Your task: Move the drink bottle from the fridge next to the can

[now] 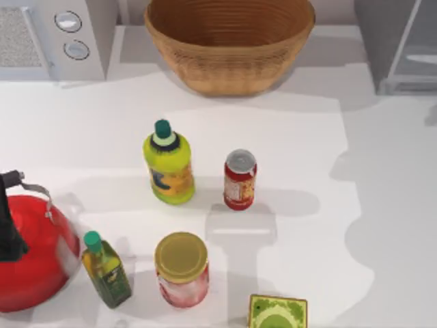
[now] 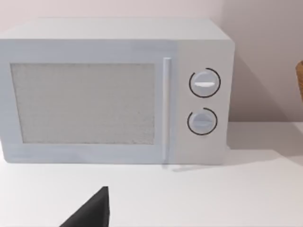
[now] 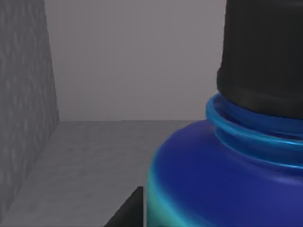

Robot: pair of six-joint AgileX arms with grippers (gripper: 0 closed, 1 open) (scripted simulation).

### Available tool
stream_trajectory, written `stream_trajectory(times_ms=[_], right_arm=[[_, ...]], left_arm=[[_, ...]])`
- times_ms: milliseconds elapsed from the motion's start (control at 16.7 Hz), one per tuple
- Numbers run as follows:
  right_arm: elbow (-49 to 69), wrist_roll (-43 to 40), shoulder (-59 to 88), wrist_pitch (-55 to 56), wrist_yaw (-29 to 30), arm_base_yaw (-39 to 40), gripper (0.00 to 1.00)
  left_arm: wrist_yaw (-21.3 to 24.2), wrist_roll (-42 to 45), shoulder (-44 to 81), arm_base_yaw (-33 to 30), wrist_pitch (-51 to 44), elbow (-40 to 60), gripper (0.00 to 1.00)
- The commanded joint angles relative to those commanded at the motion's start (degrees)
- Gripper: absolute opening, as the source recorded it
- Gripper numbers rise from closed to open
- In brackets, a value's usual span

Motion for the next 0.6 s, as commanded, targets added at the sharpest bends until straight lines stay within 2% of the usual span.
stream_trajectory(times_ms=[420,600], right_arm=[[-1.60,0.11,-0.90,0.95,-0.19,0.17,0.00],[-2.35,0.01,0.10,3.93,3.62,3.85,0.00]], left_arm=[[0.00,0.00,0.00,0.00,0.00,0.00,1.00],[0.00,0.00,0.00,0.00,0.00,0.00,1.00]])
